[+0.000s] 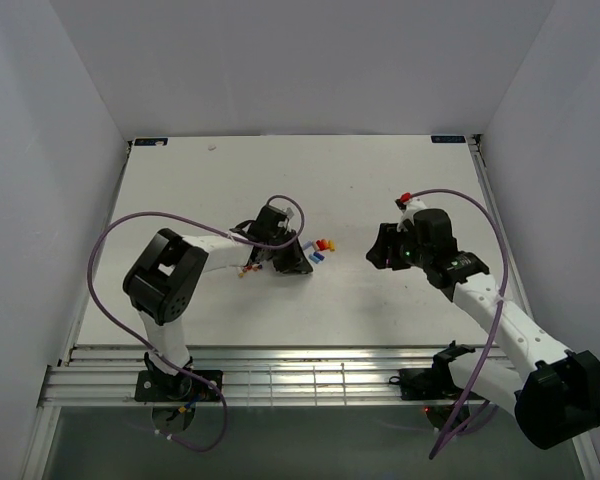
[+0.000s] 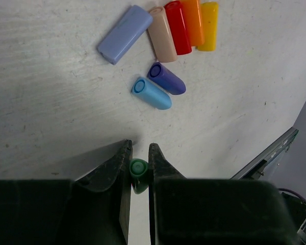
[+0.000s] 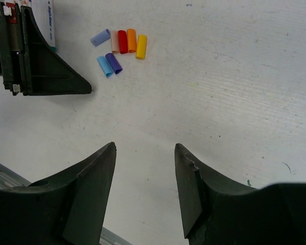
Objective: Open the pen caps
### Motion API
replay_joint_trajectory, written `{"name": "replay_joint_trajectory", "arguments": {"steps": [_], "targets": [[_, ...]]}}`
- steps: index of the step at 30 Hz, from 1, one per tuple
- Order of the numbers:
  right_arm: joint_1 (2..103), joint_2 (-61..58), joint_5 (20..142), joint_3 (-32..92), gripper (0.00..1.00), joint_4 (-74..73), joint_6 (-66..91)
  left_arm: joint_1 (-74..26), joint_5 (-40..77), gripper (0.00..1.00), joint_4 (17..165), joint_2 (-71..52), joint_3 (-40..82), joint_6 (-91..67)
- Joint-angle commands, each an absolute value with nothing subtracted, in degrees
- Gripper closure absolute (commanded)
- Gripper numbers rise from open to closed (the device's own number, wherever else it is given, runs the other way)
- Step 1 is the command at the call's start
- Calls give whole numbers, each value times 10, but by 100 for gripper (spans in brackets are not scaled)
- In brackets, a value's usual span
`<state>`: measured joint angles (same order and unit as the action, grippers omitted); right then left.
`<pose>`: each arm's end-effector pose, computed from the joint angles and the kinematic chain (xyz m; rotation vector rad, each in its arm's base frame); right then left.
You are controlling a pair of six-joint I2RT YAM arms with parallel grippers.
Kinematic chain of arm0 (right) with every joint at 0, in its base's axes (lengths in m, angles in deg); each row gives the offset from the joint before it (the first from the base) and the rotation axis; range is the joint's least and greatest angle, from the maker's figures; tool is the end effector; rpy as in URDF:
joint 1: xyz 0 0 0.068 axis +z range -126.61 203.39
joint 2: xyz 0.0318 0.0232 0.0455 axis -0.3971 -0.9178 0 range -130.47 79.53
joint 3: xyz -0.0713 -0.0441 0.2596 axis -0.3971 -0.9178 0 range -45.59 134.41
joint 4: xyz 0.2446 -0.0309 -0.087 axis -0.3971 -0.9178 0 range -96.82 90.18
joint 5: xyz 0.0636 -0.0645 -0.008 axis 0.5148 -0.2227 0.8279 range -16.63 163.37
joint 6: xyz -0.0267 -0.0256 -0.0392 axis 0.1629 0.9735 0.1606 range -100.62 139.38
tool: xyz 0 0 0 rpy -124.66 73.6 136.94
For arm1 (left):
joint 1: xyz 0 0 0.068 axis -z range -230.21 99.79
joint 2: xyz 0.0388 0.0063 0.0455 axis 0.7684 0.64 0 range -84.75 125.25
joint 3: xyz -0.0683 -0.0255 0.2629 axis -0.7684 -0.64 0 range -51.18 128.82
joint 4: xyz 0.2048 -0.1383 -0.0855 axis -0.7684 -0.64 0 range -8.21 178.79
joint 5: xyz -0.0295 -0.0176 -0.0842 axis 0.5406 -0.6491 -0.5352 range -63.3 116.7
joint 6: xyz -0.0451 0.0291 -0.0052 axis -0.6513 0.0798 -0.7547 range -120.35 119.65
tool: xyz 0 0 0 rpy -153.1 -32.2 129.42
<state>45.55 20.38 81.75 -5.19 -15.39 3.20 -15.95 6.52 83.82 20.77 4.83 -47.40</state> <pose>0.2075 0.0900 0.2567 -0.2007 2.2043 0.5366 0.2888 -0.2117 0.1331 -0.1500 2.7415 -0.9422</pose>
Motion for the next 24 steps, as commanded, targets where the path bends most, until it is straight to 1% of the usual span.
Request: {"name": "replay_joint_trajectory", "arguments": {"steps": [1,2,3,6,7,9,10,13,14,17,24], "targets": [[448,223,830,-56,44,-147,42,-156,77,87,850,209,74,-478],[447,226,831,-57,44,-148,44,-156,76,85,852,212,76,-480],[445,227,833,-58,44,-147,44,-156,74,80,854,218,76,-483],[442,227,836,-64,44,-147,45,-153,69,75,858,227,80,-485],[442,227,836,-66,44,-147,45,-152,70,69,857,227,80,-486],[441,232,839,-73,44,-147,44,-152,76,65,856,223,74,-487],[440,234,839,-74,44,-145,44,-152,79,60,856,219,72,-487],[440,237,841,-81,44,-144,43,-152,89,55,857,211,60,-489],[440,237,842,-82,44,-144,43,-152,90,51,858,210,59,-490],[439,236,844,-86,44,-144,42,-152,96,49,862,203,48,-492],[439,245,843,-98,44,-142,30,-152,97,48,868,174,32,-494]]}}
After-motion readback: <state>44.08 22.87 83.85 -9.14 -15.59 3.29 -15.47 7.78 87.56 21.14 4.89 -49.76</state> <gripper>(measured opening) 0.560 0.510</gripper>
